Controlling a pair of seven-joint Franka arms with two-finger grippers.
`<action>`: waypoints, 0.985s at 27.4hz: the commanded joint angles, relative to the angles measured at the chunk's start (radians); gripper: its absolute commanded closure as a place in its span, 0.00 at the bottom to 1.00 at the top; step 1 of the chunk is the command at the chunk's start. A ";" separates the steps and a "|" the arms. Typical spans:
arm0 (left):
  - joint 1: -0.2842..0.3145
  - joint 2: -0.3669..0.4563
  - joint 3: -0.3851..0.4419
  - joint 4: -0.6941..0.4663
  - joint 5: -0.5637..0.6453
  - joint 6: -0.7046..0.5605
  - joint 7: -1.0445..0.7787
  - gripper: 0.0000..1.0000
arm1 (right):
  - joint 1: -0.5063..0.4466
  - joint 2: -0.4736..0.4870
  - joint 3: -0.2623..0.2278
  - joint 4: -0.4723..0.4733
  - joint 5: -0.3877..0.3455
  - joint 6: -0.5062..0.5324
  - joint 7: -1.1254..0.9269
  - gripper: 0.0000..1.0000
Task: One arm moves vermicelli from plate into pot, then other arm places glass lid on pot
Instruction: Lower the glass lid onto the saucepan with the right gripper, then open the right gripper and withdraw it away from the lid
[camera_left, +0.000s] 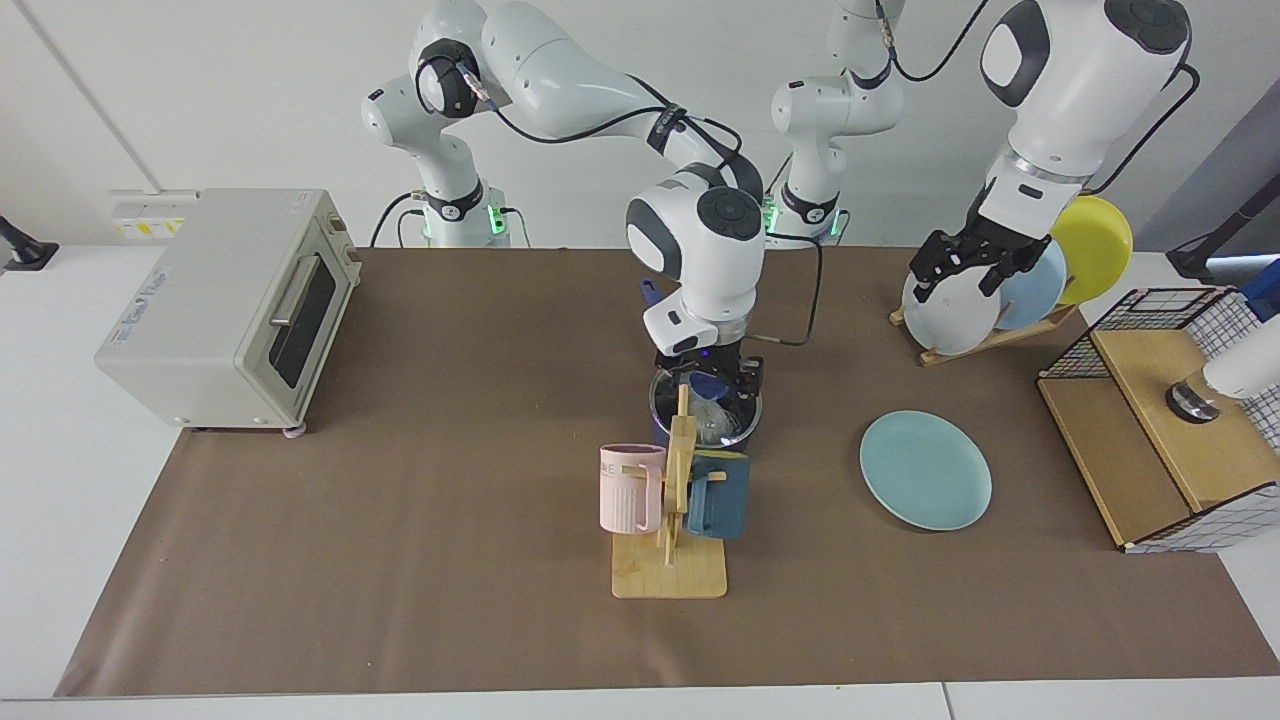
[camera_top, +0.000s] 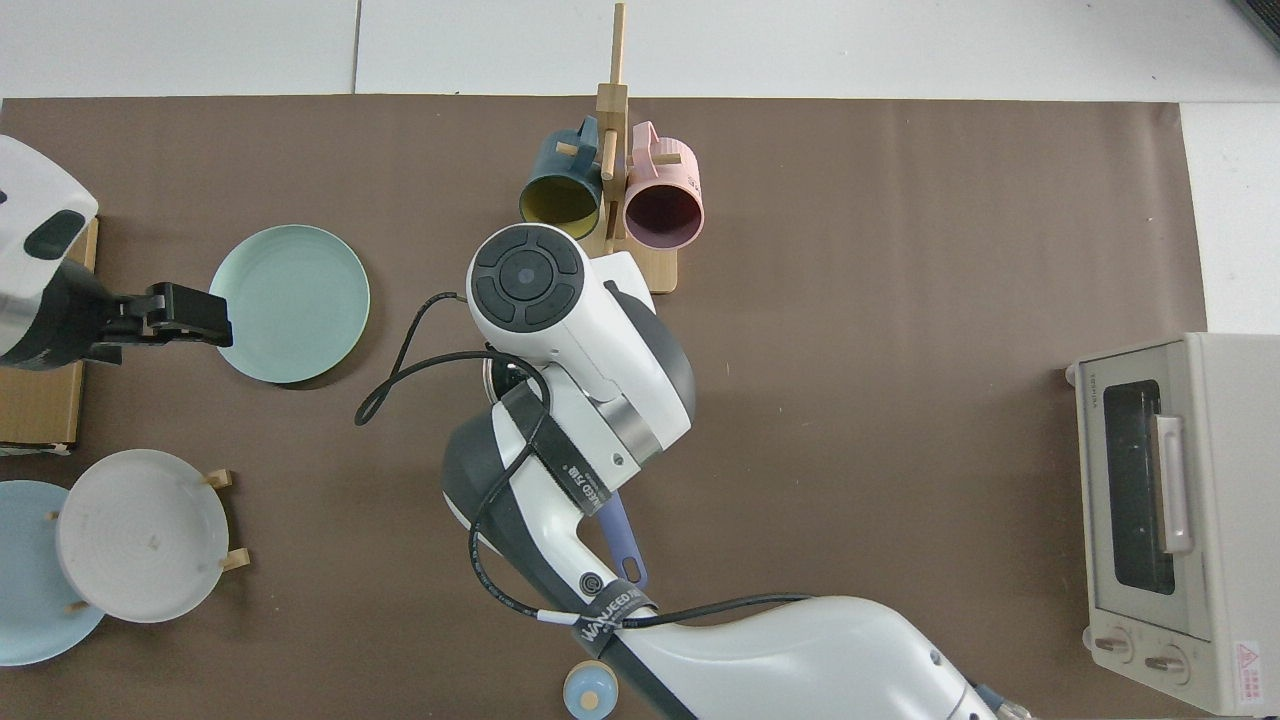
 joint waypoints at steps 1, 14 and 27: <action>0.004 -0.020 0.002 -0.021 -0.010 0.015 0.010 0.00 | -0.024 -0.057 0.006 0.011 0.012 -0.031 -0.033 0.00; 0.004 -0.020 0.002 -0.021 -0.010 0.015 0.008 0.00 | -0.136 -0.241 0.017 -0.052 0.022 -0.101 -0.269 0.00; 0.005 -0.020 0.002 -0.021 -0.010 0.015 0.008 0.00 | -0.351 -0.341 0.009 -0.199 0.018 -0.138 -0.611 0.00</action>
